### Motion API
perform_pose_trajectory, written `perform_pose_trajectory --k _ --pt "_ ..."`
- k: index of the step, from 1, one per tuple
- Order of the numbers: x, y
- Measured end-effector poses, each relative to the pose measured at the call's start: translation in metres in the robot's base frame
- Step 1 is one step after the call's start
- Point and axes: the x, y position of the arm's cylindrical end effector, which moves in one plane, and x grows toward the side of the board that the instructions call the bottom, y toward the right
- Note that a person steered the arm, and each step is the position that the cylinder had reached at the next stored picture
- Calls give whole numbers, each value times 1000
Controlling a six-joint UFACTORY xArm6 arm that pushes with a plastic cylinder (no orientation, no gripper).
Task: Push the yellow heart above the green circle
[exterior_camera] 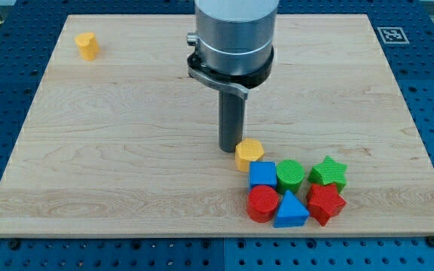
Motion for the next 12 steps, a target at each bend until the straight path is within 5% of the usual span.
perform_pose_trajectory --k 3,5,7,8,9,11,12 --pt "3 8" --pt "-7 -144" --pt "-107 -304" --pt "-136 -325" --pt "-179 -311" --pt "-183 -210" --pt "-182 -210"
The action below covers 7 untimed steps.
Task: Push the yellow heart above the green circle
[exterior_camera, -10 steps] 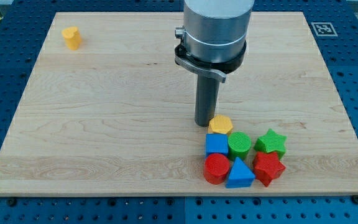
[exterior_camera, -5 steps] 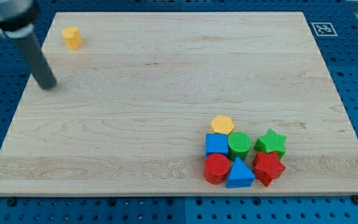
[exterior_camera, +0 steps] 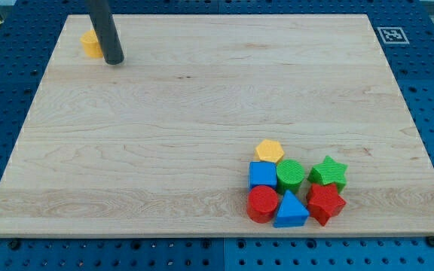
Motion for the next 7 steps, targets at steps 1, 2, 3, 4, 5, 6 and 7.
perform_pose_trajectory --k 1,2,3,4,5,6,7 --pt "8 -29" --pt "6 -83" --pt "-19 -114" --pt "-37 -105" --pt "-48 -63" --pt "-47 0" --pt "-19 69"
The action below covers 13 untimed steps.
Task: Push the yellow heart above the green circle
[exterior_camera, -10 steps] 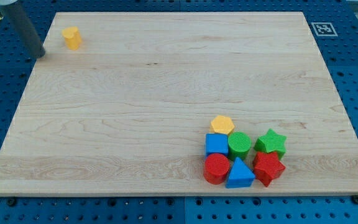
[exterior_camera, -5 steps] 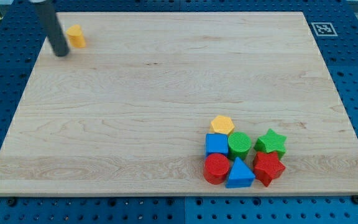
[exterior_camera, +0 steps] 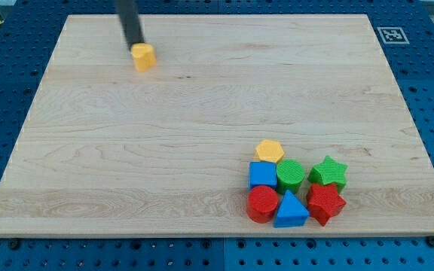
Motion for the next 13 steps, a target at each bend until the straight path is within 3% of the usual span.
perform_pose_trajectory --k 1,3,6,8,10,12,13 --pt "10 26" --pt "-10 -53" --pt "95 111" --pt "97 49" --pt "144 69" --pt "132 -29" --pt "153 -47"
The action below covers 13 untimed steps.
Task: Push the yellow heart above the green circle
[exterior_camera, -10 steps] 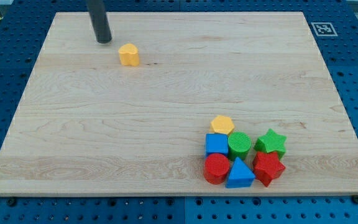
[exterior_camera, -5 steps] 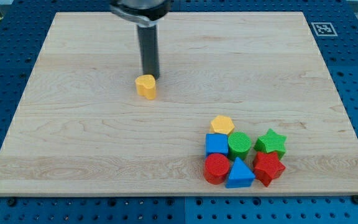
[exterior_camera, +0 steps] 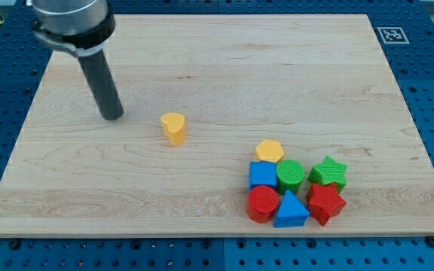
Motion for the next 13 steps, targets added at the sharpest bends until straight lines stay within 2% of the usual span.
perform_pose_trajectory --k 1,4,5,6,7,8,9,10,13 --pt "25 28" --pt "29 200" --pt "29 182" --pt "3 134" --pt "-34 139" --pt "-20 186" --pt "17 232" --pt "27 255" --pt "53 257"
